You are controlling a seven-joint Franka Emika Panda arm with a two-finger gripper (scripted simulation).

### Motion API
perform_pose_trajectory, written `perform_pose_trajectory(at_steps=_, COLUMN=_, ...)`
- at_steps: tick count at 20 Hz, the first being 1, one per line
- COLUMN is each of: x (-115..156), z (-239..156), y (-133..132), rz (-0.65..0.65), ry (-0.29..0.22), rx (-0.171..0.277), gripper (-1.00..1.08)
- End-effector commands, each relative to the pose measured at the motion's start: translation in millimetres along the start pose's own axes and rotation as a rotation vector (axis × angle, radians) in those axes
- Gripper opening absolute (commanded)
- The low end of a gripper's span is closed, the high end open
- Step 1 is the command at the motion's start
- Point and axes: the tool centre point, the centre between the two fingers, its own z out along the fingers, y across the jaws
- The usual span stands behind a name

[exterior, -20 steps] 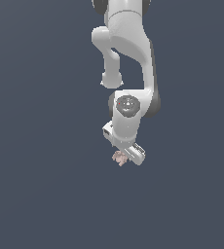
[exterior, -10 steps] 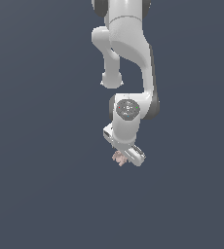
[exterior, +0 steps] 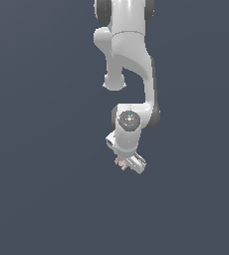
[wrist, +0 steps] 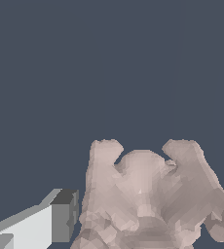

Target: Pick up the object and move it to a goal position.

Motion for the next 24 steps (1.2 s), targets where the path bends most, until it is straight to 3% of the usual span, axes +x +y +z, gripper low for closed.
perform_pose_trajectory(at_steps=1, x=1, z=0, y=-1, rz=0.000, ry=0.001, rx=0.001, gripper=-1.00)
perform_pose_trajectory(at_steps=15, x=5, z=-4, y=4, rz=-0.001, ry=0.001, rx=0.002, gripper=-1.00)
perform_pose_trajectory(at_steps=24, x=54, z=-40, y=55, rz=0.000, ry=0.001, rx=0.002, gripper=-1.00)
